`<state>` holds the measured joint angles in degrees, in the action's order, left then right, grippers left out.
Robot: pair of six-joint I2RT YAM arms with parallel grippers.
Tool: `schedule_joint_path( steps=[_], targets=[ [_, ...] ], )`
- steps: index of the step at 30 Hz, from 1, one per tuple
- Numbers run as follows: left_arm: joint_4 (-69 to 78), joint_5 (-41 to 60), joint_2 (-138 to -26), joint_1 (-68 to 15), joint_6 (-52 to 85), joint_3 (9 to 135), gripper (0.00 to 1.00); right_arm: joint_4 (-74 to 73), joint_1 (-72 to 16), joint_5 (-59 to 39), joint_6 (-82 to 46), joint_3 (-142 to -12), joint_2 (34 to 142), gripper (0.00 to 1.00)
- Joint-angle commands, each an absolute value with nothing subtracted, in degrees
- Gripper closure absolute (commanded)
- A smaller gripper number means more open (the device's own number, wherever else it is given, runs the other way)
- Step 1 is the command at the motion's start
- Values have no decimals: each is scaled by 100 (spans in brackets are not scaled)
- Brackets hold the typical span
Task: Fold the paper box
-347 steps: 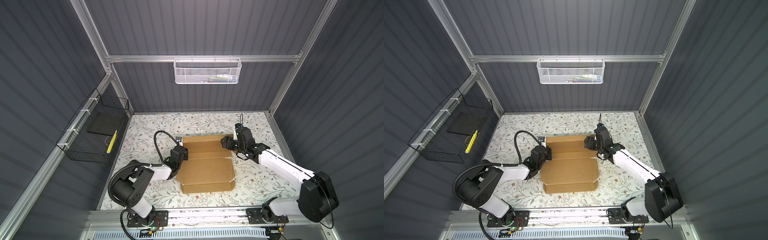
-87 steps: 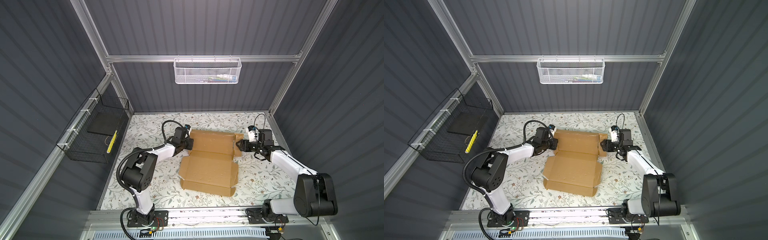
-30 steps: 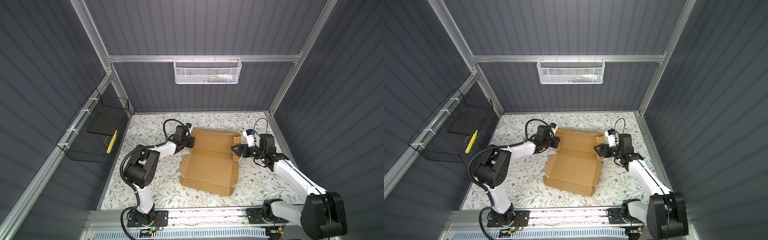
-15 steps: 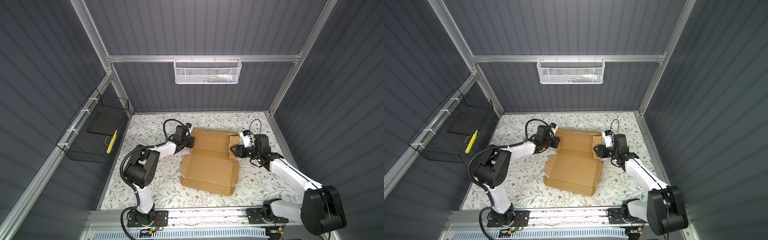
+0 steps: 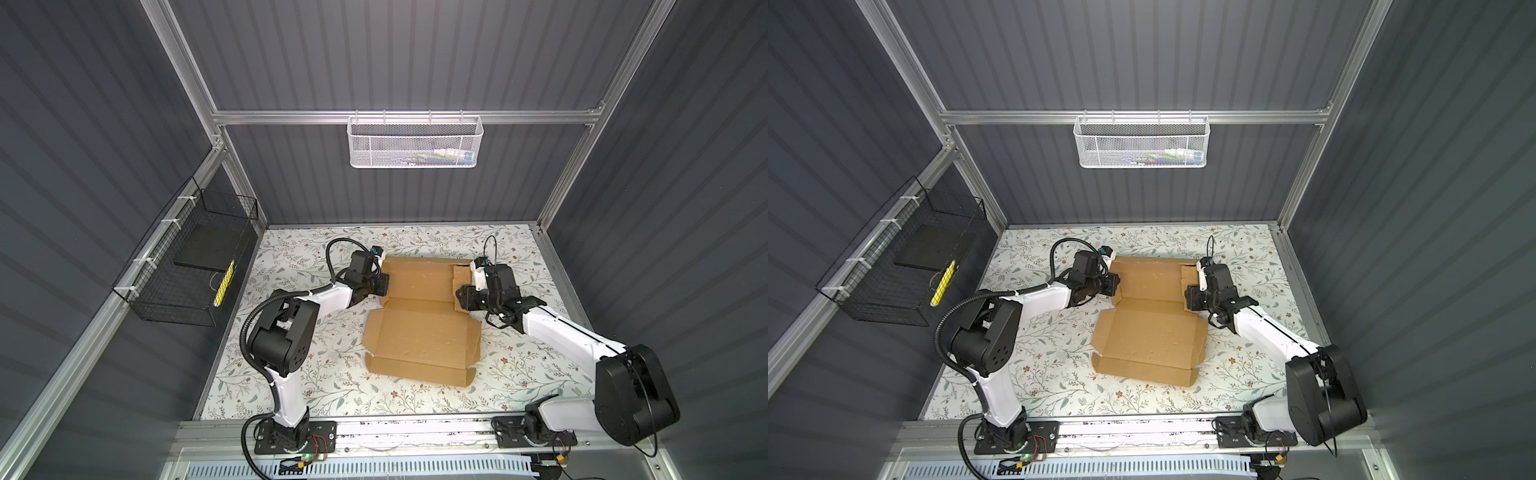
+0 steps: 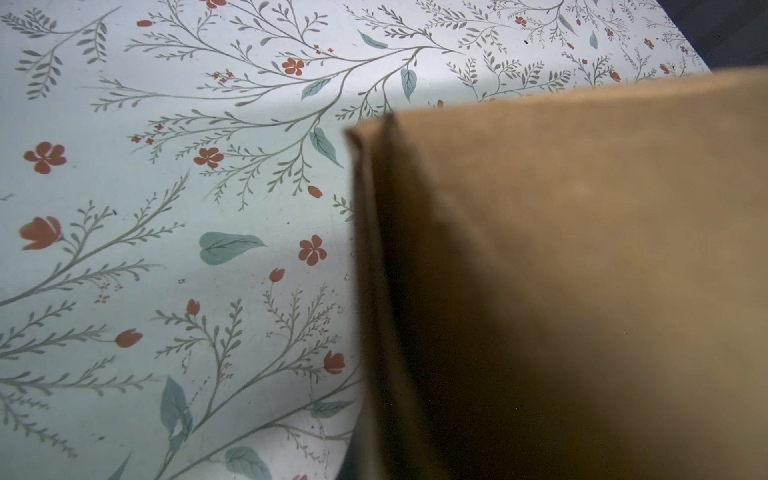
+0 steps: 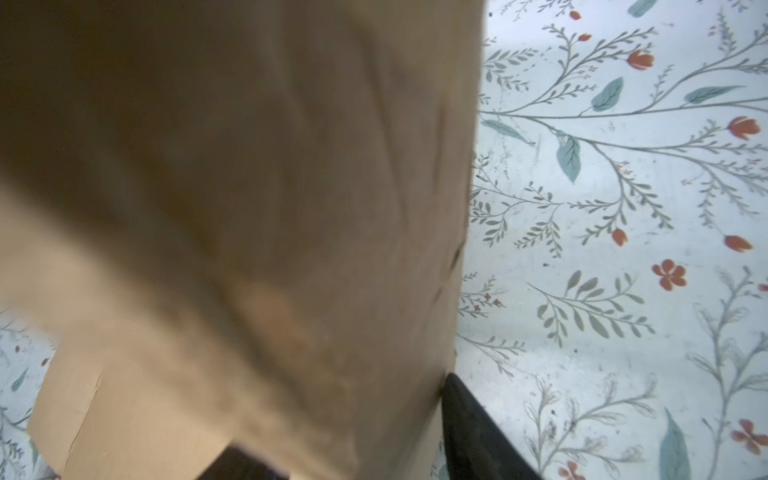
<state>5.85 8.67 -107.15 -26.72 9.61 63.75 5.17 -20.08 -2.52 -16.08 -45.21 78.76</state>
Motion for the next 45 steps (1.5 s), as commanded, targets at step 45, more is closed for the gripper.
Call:
schedule_joint_path(
  steps=[45],
  targets=[
    [-866, -15, -10750, -2997, 1151, 6429, 100, 1104, -2588, 1966, -2716, -5141, 9096, 76]
  ],
)
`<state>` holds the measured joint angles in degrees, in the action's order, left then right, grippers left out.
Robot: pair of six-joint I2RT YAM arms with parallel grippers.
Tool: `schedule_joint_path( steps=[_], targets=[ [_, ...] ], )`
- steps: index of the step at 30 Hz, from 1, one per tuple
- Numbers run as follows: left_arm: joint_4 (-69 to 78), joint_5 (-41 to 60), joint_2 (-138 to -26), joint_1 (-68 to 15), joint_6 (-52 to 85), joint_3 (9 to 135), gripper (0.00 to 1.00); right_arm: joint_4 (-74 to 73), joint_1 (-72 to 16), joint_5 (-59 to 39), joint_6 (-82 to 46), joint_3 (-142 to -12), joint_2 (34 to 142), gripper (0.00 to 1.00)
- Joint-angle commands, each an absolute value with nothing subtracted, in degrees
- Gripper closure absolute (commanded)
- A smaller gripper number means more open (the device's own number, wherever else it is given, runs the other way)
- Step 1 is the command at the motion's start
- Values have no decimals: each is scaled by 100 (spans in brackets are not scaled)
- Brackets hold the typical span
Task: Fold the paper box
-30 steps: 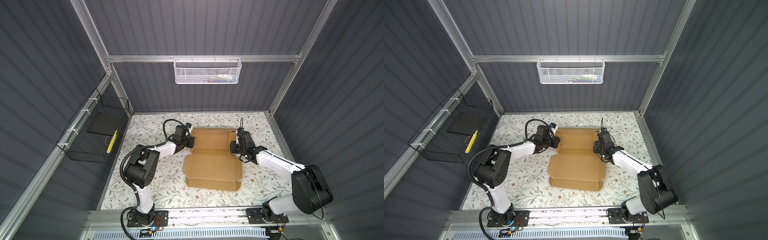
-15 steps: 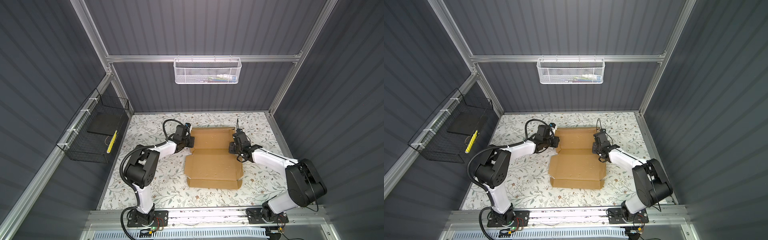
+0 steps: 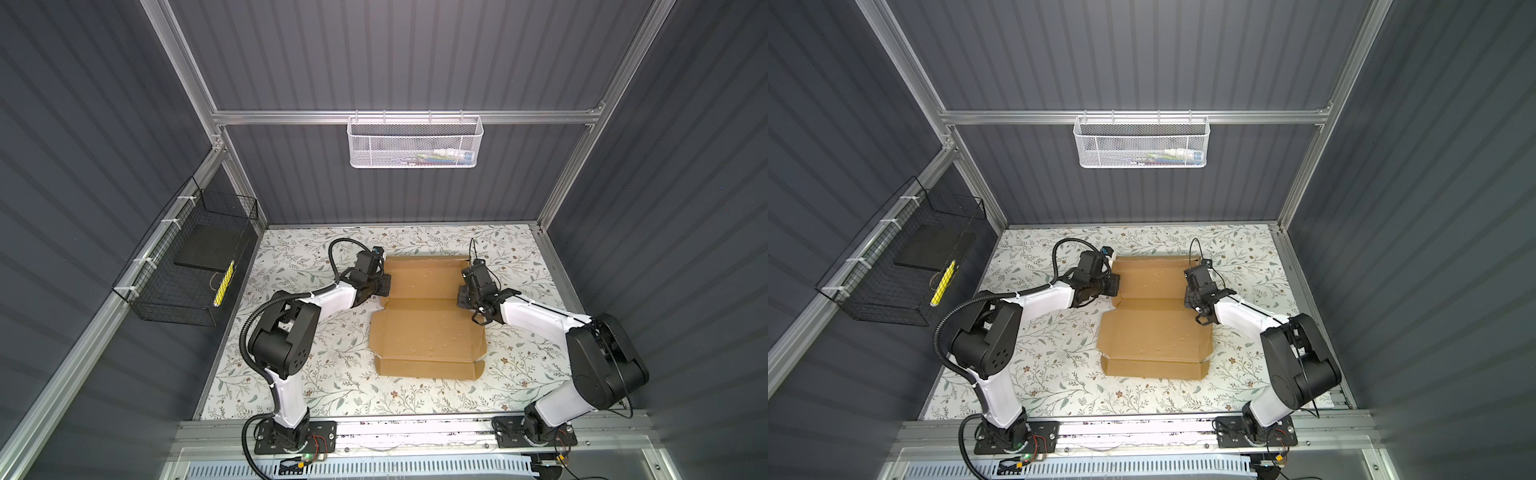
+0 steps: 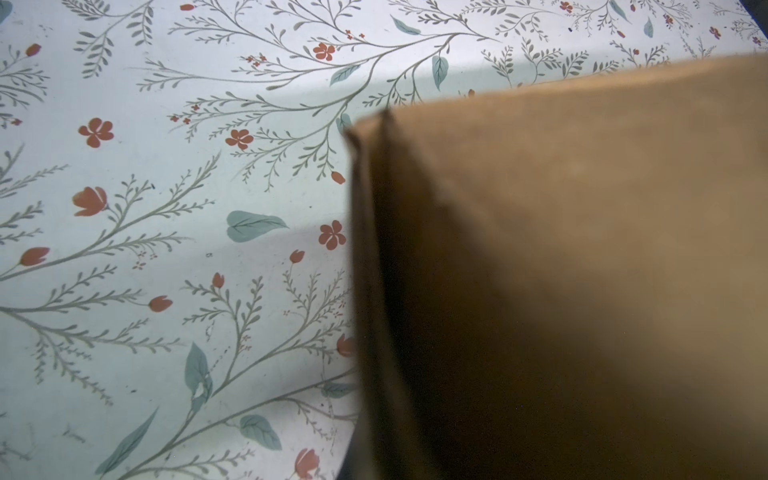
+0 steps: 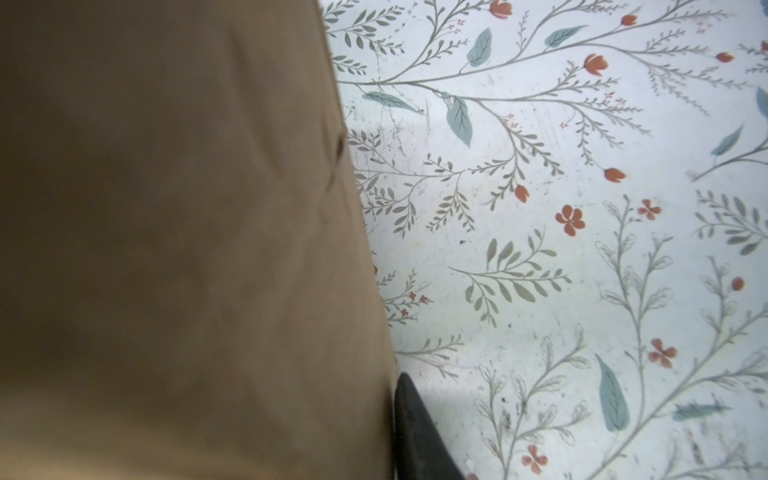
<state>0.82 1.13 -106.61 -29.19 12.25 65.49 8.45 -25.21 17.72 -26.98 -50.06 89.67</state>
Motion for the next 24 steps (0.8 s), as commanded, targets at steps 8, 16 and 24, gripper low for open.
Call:
schedule_joint_path(
  steps=[8, 16, 24],
  targets=[
    [-784, -211, -10652, -3032, 1160, 6339, 100, 1308, -2657, 2227, -2734, -5212, 9167, 77],
    [-792, -204, -10671, -3041, 1160, 6397, 100, 1496, -2756, 2565, -2625, -5312, 9282, 80],
    [-830, -224, -10696, -3059, 1125, 6451, 100, 1642, -2900, 2814, -2569, -5506, 9506, 85]
  ],
)
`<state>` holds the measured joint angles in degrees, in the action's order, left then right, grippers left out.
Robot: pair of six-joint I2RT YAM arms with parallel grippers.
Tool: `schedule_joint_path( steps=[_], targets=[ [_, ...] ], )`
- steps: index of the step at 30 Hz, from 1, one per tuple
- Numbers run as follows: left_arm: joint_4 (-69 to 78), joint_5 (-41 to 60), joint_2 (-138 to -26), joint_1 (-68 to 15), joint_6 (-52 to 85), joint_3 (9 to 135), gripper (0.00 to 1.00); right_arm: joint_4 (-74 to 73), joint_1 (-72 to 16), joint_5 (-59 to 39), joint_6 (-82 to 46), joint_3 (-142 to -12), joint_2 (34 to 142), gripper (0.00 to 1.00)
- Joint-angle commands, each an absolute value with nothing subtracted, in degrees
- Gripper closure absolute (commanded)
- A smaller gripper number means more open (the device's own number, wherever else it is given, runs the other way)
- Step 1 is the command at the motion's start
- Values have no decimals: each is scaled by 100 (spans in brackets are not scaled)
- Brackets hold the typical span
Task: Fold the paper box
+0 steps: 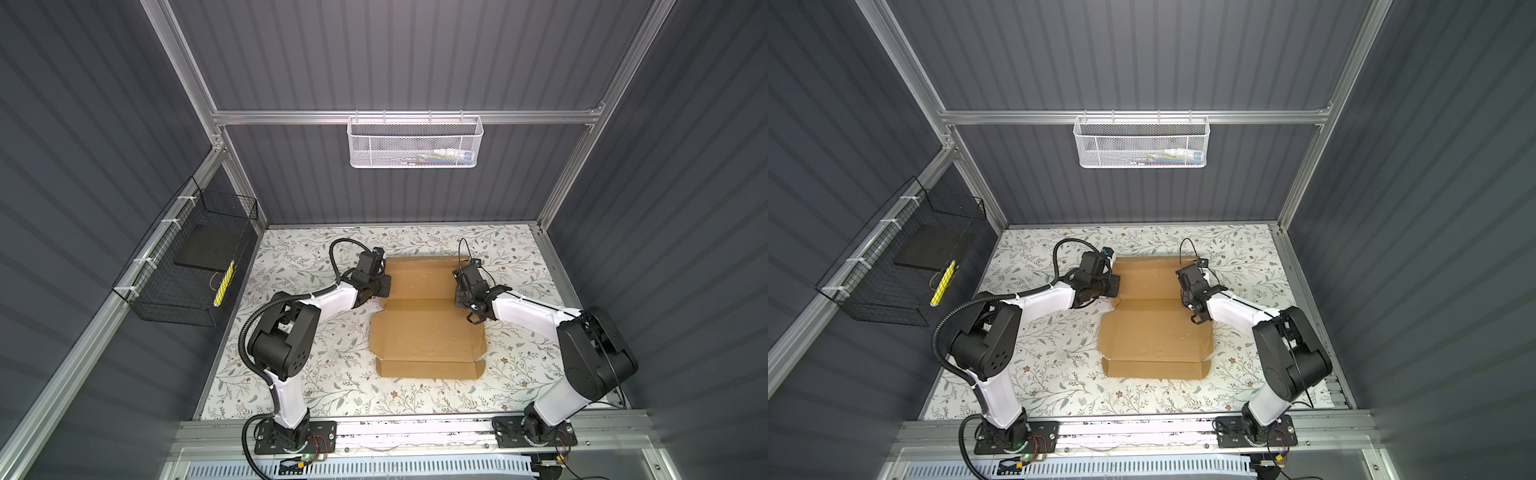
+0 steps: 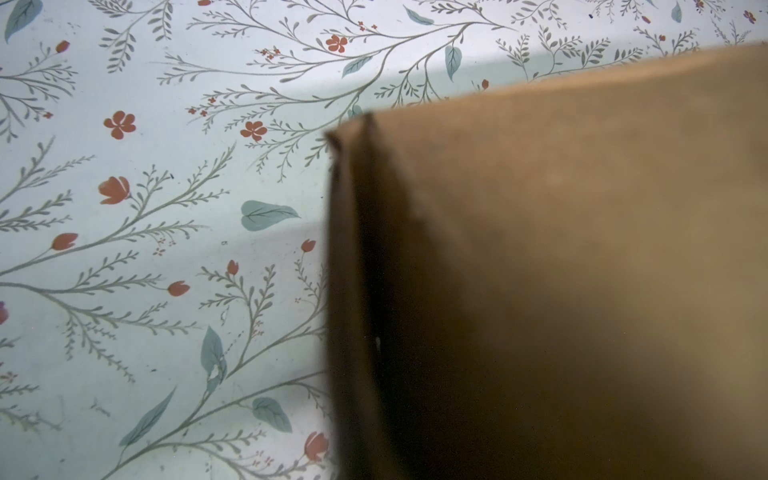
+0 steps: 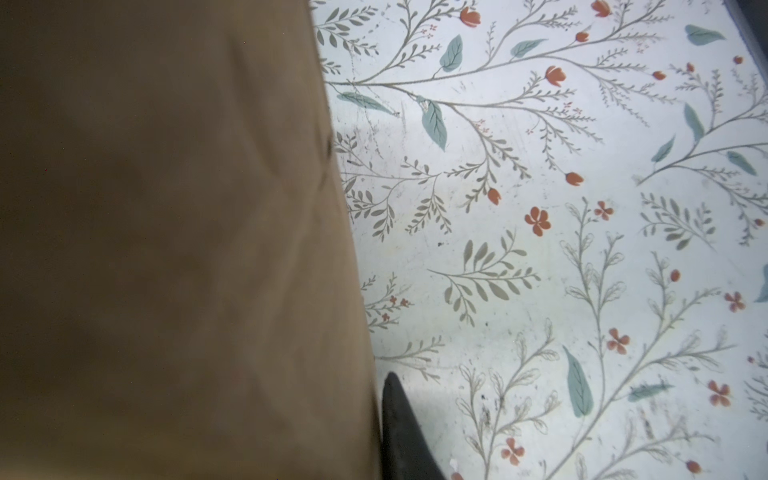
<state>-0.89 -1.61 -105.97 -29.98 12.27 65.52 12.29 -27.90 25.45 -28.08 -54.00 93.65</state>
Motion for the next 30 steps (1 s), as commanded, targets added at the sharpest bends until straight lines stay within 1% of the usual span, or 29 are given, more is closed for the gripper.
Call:
schedule_joint_path(
  steps=[1, 6, 14, 19, 25, 30],
  targets=[
    [-834, -226, -10696, -3059, 1125, 6451, 100, 1668, -2922, 2858, -2575, -5524, 9530, 85],
    [-852, -233, -10697, -3058, 1112, 6463, 100, 1780, -2995, 2969, -2614, -5634, 9674, 85],
    [-878, -253, -10682, -3063, 1059, 6477, 100, 1466, -3000, 2945, -2735, -5520, 9556, 77],
    [-932, -321, -10683, -3063, 1028, 6467, 100, 1390, -3002, 2958, -2720, -5529, 9510, 75],
    [-927, -330, -10680, -3062, 1015, 6433, 100, 1139, -3002, 3038, -2649, -5437, 9484, 71],
    [-940, -351, -10682, -3067, 1007, 6416, 100, 878, -2995, 3179, -2502, -5353, 9448, 69]
  ],
)
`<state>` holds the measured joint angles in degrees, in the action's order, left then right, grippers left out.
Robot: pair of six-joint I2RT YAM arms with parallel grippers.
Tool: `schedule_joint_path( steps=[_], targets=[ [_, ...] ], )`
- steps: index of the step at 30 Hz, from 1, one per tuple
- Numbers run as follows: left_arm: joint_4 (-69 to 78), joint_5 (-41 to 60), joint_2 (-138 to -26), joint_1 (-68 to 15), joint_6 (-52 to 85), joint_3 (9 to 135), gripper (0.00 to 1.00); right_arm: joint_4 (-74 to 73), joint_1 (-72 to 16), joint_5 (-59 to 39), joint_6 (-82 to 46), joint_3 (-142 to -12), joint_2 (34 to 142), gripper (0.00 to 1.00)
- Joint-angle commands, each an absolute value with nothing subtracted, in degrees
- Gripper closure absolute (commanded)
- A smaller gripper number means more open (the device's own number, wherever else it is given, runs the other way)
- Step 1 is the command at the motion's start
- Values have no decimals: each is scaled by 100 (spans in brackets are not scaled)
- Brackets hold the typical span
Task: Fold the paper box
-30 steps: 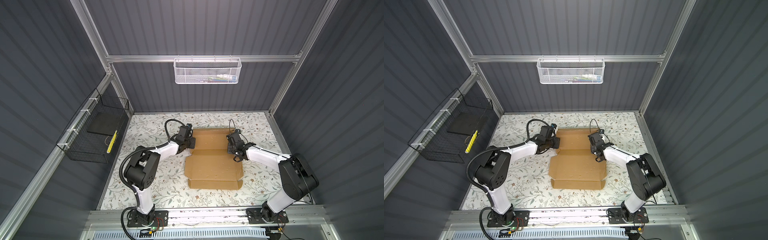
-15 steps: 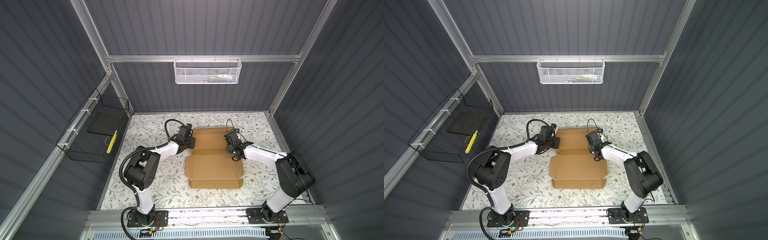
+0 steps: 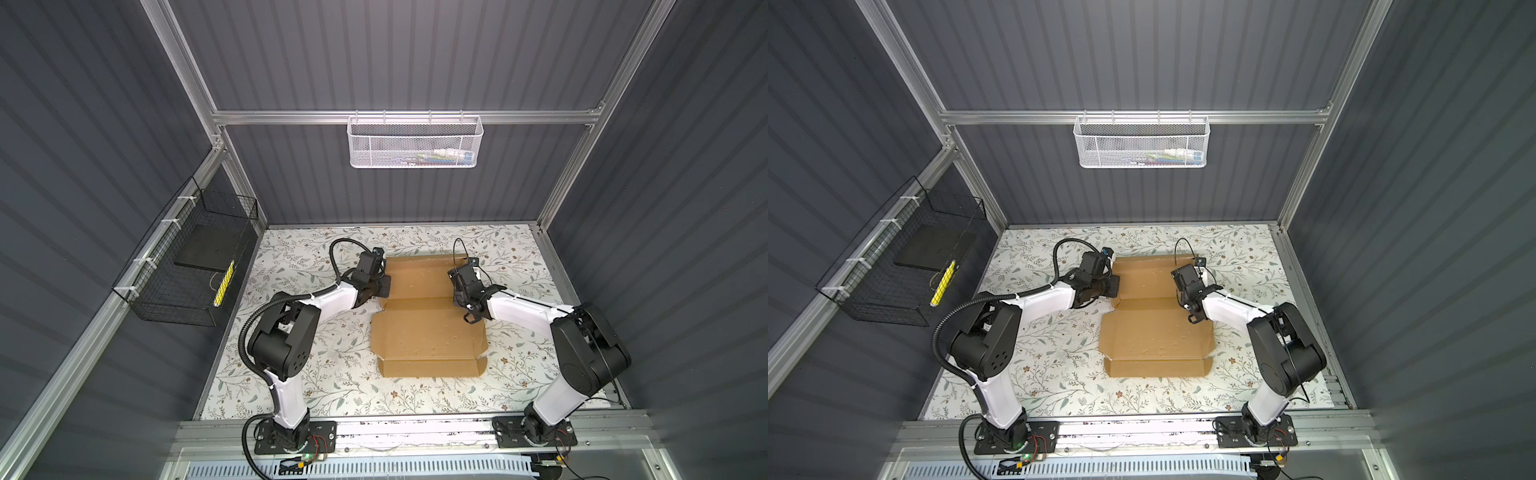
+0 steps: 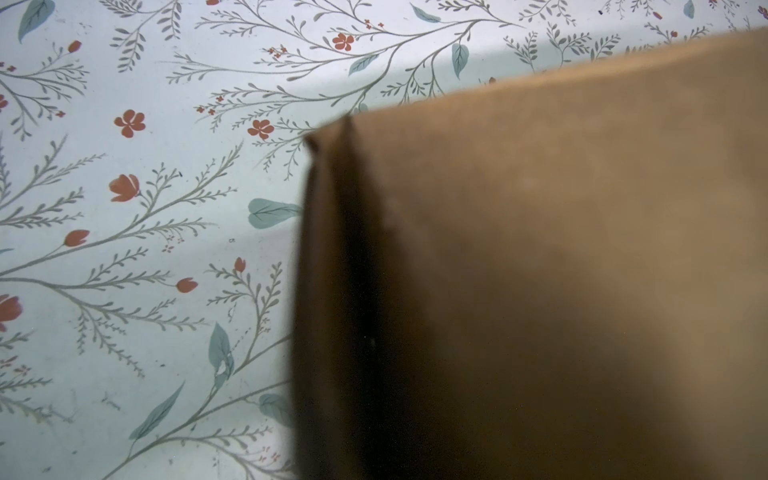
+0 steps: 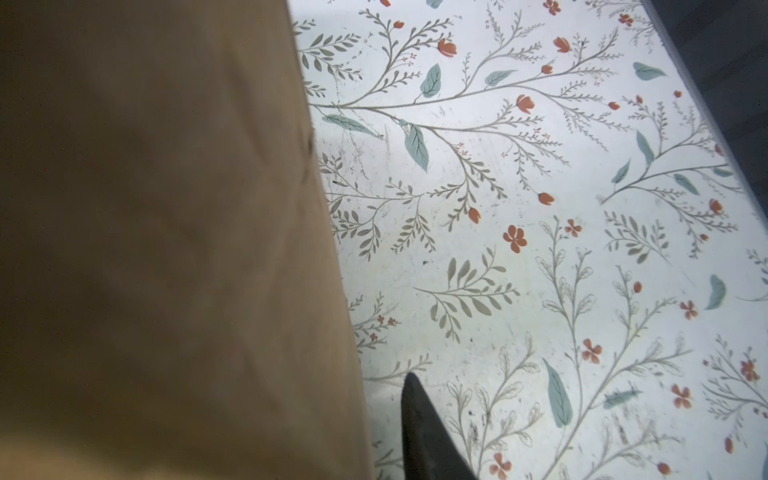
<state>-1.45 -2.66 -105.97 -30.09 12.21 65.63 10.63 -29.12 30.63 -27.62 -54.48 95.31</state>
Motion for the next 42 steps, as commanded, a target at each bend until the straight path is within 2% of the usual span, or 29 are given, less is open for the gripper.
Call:
schedule_joint_path(
  steps=[1, 16, 22, 28, 42],
  targets=[
    [-940, -354, -10685, -3067, 1002, 6420, 100, 850, -2996, 3186, -2477, -5357, 9448, 69],
    [-1002, -378, -10722, -3063, 936, 6458, 100, 709, -2950, 3162, -2193, -5629, 9483, 68],
    [-1026, -374, -10754, -3067, 931, 6495, 100, 693, -2921, 3103, -2114, -5695, 9482, 70],
    [-1037, -387, -10747, -3065, 914, 6500, 100, 686, -2901, 2990, -2092, -5687, 9475, 76],
    [-1085, -388, -10761, -3067, 879, 6529, 100, 930, -2805, 2929, -2083, -5944, 9763, 76]
  ],
)
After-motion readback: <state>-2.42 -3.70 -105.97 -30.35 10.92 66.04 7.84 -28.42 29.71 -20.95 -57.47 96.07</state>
